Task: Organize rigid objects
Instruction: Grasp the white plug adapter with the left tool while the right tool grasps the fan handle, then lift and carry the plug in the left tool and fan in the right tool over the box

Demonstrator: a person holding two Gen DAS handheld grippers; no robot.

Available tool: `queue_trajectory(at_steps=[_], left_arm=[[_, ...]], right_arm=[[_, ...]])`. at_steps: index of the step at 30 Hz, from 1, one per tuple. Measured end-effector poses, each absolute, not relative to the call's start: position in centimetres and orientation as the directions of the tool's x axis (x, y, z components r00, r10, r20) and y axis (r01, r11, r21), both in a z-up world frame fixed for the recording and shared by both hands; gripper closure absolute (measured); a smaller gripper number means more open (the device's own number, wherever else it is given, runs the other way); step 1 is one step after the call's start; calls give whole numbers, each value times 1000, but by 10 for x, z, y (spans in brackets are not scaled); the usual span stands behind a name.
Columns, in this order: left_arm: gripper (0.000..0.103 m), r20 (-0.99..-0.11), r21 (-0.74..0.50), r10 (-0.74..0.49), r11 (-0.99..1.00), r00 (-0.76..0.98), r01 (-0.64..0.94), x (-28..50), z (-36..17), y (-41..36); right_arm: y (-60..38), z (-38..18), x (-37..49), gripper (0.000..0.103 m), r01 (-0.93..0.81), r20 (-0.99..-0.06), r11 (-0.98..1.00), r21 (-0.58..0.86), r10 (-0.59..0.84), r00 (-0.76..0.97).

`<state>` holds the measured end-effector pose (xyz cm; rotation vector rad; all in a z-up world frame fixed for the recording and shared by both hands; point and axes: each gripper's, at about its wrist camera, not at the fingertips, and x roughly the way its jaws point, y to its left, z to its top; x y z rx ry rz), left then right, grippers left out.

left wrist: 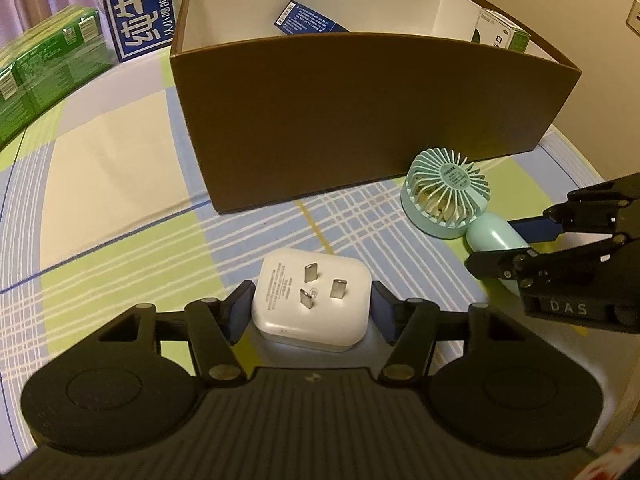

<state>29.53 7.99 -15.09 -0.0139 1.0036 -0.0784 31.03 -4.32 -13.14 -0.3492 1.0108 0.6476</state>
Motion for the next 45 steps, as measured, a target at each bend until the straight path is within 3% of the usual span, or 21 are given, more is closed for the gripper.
queue_trajectory(at_steps=[25, 32, 45], left_arm=[[46, -865, -52, -41, 999, 500, -8, 230, -143, 31], [45, -866, -34, -24, 999, 499, -11, 231, -146, 26], [46, -864, -13, -1, 1000, 504, -20, 235, -149, 24]], right_arm=[[-101, -122, 265, 72, -724, -873, 689, 38, 376, 311], [-94, -125, 266, 66, -718, -860, 695, 9, 372, 349], [-87, -130, 267, 71, -730, -846, 683, -3, 387, 366]])
